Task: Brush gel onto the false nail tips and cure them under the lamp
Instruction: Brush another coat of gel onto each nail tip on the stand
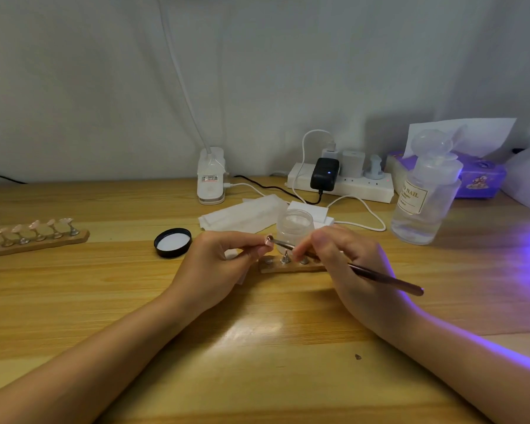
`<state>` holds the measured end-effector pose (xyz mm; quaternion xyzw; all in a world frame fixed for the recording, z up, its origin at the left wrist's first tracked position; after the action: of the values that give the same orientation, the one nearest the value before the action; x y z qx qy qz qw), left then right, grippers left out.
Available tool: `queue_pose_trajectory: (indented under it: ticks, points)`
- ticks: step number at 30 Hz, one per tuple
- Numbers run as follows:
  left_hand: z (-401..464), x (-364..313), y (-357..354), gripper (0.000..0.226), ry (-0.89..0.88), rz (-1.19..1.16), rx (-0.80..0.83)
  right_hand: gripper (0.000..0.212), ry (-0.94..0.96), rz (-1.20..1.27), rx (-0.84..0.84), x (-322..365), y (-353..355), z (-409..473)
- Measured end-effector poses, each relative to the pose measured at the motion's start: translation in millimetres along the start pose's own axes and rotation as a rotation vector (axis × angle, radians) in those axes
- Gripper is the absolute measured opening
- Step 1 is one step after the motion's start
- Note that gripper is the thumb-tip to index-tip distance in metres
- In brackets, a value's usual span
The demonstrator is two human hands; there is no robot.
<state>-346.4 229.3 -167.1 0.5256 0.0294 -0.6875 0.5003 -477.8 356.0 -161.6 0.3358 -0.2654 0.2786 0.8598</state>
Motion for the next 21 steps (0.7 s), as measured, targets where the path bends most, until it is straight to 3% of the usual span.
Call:
queue_pose_trajectory:
  ticks: [5, 12, 16, 21]
  points:
    - [0.4, 0.3, -0.3, 0.019, -0.014, 0.010, -0.007, 0.037, 0.032, 0.058, -0.035, 0.0, 1.8, -2.9]
    - [0.6, -0.9, 0.0, 0.022, -0.011, 0.010, -0.023, 0.035, 0.034, -0.047, -0.017, -0.1, -1.5, 0.9]
    - [-0.1, -3.6, 0.7, 0.021, -0.007, -0.005, -0.030, 0.045, 0.100, 0.037, -0.004, 0.8, 0.6, -4.0]
    - [0.2, -8.0, 2.9, 0.019, -0.025, -0.023, -0.043, 0.041, 0.013, 0.145, -0.086, 0.4, 2.6, -3.4]
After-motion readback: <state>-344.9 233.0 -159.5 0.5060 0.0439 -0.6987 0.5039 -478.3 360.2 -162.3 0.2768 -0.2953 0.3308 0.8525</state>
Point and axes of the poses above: each hand's wrist, its own z-axis towards the middle knuckle, its own y-axis out of the back of the hand, x = y × z, the point moved 1 cm from there along z, towards the middle knuckle, and after that the axes turned 3 degrees about y, right-handed, at the moved point
